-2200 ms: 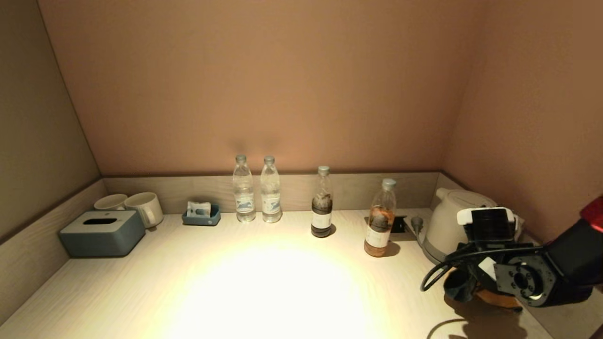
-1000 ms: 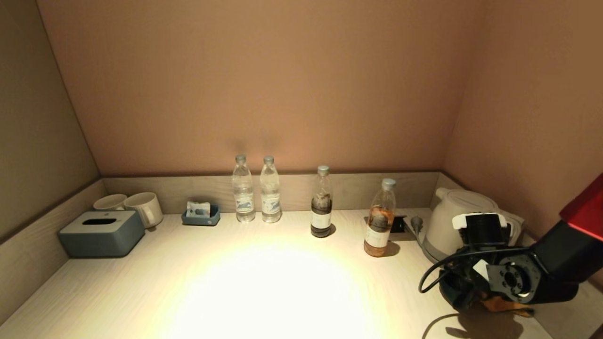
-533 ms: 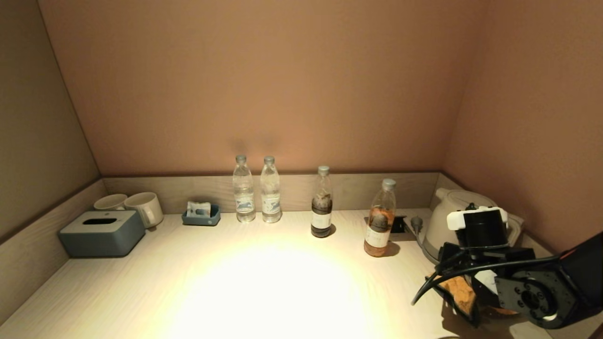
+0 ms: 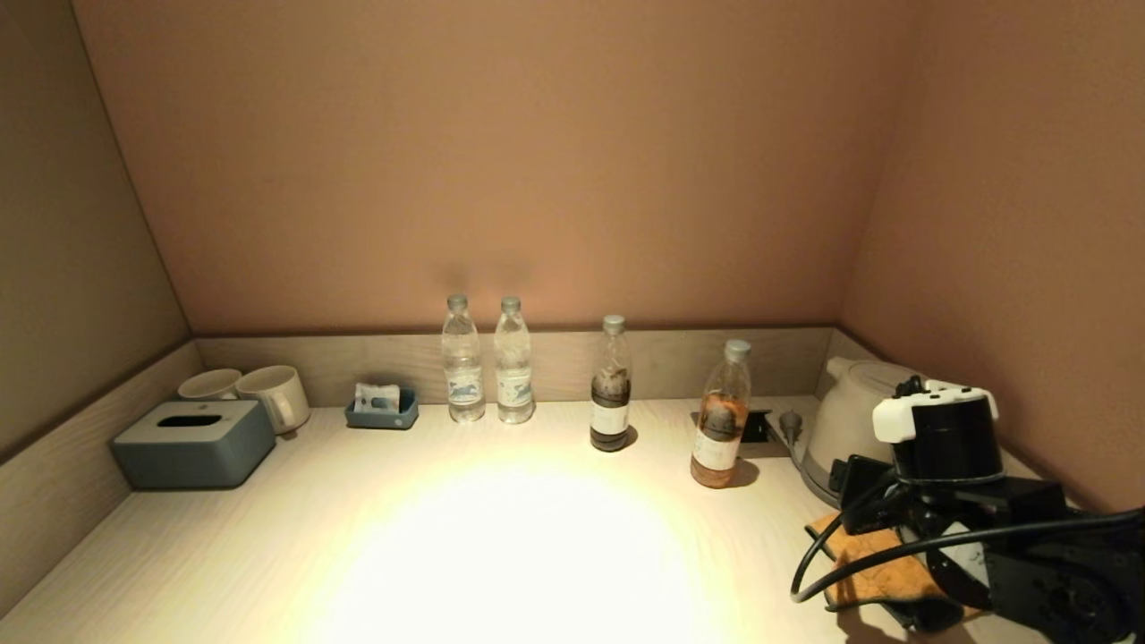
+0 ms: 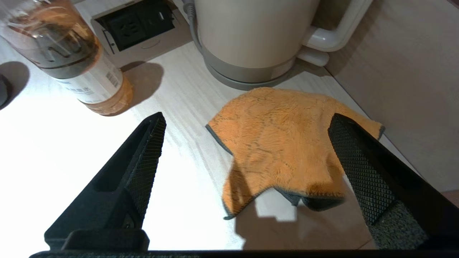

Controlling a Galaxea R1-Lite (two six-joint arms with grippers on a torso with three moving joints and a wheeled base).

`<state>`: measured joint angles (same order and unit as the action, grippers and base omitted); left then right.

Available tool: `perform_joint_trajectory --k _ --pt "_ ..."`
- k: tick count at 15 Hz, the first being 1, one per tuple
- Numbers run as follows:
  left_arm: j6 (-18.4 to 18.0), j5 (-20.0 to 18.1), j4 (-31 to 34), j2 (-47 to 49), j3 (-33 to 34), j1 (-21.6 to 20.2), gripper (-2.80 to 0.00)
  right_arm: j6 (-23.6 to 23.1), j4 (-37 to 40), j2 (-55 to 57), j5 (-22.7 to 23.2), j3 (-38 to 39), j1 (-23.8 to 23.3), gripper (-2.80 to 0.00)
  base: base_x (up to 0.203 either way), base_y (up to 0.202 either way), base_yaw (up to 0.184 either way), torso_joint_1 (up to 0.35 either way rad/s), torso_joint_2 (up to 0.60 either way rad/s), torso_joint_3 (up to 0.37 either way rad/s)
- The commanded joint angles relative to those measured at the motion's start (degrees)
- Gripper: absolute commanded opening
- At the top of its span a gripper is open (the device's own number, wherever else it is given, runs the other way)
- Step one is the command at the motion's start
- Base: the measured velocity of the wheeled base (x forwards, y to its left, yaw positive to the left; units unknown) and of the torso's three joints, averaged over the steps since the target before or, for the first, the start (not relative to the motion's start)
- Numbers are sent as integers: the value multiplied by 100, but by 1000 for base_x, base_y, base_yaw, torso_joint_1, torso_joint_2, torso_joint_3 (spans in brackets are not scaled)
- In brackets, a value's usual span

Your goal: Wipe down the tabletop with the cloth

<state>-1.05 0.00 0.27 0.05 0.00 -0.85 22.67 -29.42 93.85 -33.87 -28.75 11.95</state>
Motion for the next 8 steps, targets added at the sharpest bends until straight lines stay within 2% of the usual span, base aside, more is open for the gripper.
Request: perform_joint_trajectory --k 1,3,5,8 --pt "-1 0 0 4 0 -3 -280 92 126 139 -3 18 -123 0 0 0 0 0 0 0" --pt "-1 0 0 4 0 -3 -280 149 180 183 28 17 -175 0 0 0 0 0 0 0" --pt "-1 0 0 4 0 6 -280 667 502 568 248 -30 -479 0 0 0 0 0 0 0" --pt "-1 0 0 4 0 -3 -280 1148 1110 496 658 -181 -554 0 0 0 0 0 0 0"
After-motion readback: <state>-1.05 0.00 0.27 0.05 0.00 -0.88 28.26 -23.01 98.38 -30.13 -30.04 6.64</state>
